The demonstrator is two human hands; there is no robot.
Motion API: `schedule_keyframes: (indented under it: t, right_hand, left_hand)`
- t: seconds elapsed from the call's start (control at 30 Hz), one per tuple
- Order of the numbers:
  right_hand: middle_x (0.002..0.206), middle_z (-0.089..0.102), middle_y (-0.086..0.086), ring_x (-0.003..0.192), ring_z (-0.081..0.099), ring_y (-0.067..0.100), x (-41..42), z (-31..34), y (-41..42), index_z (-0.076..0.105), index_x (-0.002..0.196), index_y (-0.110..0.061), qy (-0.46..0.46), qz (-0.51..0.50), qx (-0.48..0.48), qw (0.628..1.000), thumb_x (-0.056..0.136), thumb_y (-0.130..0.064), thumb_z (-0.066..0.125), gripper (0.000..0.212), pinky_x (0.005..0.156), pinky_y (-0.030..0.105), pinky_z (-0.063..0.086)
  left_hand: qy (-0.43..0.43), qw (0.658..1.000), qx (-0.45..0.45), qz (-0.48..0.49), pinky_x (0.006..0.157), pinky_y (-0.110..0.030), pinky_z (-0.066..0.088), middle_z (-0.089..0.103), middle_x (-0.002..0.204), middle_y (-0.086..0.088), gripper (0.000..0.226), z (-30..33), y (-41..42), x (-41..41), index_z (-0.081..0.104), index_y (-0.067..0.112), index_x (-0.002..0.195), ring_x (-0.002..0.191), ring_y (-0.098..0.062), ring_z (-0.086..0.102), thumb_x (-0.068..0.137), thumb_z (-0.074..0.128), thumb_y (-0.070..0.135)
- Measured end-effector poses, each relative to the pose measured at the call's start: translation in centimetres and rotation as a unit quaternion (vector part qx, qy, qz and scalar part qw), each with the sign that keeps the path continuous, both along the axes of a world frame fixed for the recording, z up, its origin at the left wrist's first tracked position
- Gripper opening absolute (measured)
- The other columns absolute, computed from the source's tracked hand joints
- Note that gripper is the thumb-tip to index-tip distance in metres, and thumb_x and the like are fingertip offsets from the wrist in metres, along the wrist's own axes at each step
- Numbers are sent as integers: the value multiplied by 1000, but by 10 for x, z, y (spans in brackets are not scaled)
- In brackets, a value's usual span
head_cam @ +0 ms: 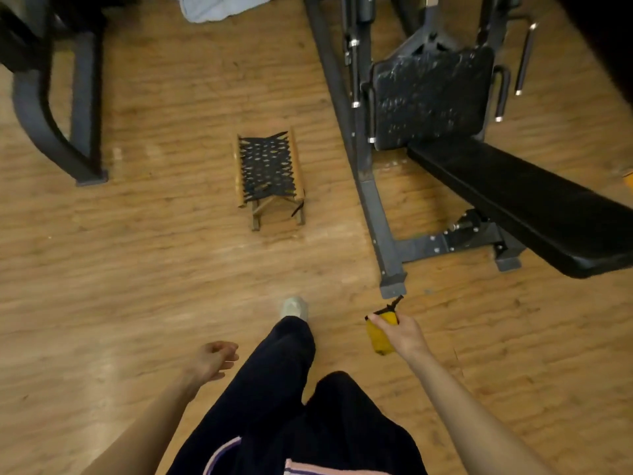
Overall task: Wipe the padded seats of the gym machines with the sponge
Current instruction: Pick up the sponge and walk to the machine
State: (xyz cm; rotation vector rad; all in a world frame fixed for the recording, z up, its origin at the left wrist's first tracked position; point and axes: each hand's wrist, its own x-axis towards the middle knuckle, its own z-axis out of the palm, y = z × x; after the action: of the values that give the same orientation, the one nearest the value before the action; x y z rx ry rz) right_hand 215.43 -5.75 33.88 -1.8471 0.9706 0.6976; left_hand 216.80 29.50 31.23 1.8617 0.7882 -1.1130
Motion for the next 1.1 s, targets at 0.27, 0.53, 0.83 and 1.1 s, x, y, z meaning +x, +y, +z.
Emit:
schedule_keyframes:
  t: [0.27,0.53,0.83,1.1]
  right_hand:
    - [87,65,12,86,60,30,79,2,-75,65,85,-11,97,-106,-39,989,88,-33,69,22,78,36,47]
    - [92,71,11,94,65,31,211,-17,-150,68,88,-13,115,-87,-32,989,84,-39,71,27,86,40,53]
    - [93,68,10,89,61,23,452,23,-220,67,90,-9,65,-36,-9,997,87,-45,66,37,82,33,48]
    - [89,61,2,83,57,16,591,21,-261,61,101,-17,50,-55,34,997,88,-39,66,26,85,35,46]
  left_hand:
    - [-65,993,-63,-74,89,-32,48,66,112,-7,26,37,-107,248,60,12,119,101,-19,62,104,40,18]
    - [-74,994,-72,-38,81,-30,48,67,107,-6,23,26,-183,387,61,12,117,101,-21,62,104,44,20]
    - [-7,999,-44,18,78,-27,49,69,107,-5,25,23,-249,473,63,16,116,100,-18,64,103,45,27]
    - [-18,997,-78,0,70,-20,50,68,105,-5,22,9,-309,601,62,15,111,91,-12,64,104,41,18]
